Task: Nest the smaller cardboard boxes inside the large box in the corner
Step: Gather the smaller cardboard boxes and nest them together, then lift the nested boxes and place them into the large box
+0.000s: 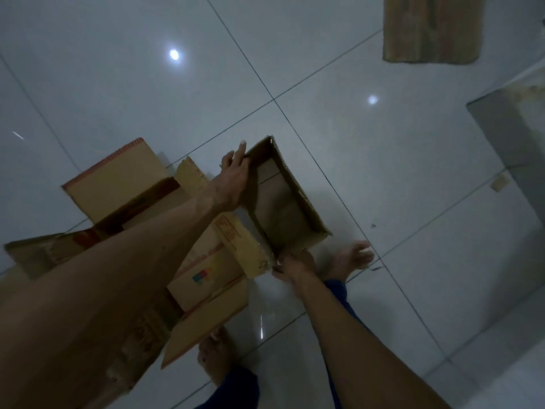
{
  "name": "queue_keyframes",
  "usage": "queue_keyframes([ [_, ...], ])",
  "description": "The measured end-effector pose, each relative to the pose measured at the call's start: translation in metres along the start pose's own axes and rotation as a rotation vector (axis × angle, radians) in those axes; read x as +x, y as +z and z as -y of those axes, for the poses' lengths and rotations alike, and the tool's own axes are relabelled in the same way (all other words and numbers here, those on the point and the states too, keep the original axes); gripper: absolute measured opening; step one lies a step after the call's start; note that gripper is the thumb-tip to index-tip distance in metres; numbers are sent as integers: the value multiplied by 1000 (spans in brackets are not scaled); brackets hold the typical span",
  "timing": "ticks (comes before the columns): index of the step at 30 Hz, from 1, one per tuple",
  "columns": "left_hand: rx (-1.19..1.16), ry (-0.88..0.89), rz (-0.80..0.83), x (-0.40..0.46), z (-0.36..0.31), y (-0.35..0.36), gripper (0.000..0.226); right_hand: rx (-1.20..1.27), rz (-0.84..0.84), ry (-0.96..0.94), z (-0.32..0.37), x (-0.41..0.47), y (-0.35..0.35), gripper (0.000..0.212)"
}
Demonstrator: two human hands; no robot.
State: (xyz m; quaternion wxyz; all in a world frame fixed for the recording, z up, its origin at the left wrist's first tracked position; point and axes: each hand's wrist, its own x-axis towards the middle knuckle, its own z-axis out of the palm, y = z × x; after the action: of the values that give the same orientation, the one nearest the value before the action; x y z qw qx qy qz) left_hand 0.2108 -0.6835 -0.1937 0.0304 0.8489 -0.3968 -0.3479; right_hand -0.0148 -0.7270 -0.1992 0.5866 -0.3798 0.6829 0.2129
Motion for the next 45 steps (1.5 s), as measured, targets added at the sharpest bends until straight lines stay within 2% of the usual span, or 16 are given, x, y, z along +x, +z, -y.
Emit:
queue_keyframes([
  [2, -2, 18, 12, -1, 1, -3, 58, -25, -7, 53, 3, -4, -8, 13],
  [4, -11, 24, 2, -4, -3, -9, 35, -105, -20, 51, 7, -12, -16, 25],
  [7, -79, -36, -26, -18, -11, -22, 28, -476, -126, -53, 20, -37, -32, 39],
  [9, -104, -56, -58, -34, -18, -33, 25, -652, -251, -131, 28, -58, -40, 33],
  [13, -168, -88, -121, -79, -27, -52, 20, -619, -305, -236, 48, -96, -38, 43],
  [18, -229, -240, -173, -164, -20, -71, 39, -631, -230, -444, 61, -147, -13, 31],
  [23, -522, -410, -302, -265, 1, -71, 27, -677, -168, -609, 41, -194, 37, 39],
  [27, -677, -588, -426, -335, 26, -45, 27, -774, -24, -707, 4, -220, 79, 37],
  [31, -763, -736, -384, -387, 45, -6, 30, -941, 95, -747, -32, -230, 104, 32],
  [33, -834, -841, -420, -412, 45, 11, 37, -988, 121, -739, -45, -235, 110, 32],
  [41, -999, -1049, -523, -469, 49, 74, 21, -1229, 143, -845, -64, -245, 137, 26],
  [43, -1012, -1129, -550, -472, 59, 84, 19, -1325, 134, -947, -63, -248, 157, 36],
  [45, -1075, -1258, -565, -475, 70, 90, 9, -1436, 129, -1045, -63, -254, 184, 50],
])
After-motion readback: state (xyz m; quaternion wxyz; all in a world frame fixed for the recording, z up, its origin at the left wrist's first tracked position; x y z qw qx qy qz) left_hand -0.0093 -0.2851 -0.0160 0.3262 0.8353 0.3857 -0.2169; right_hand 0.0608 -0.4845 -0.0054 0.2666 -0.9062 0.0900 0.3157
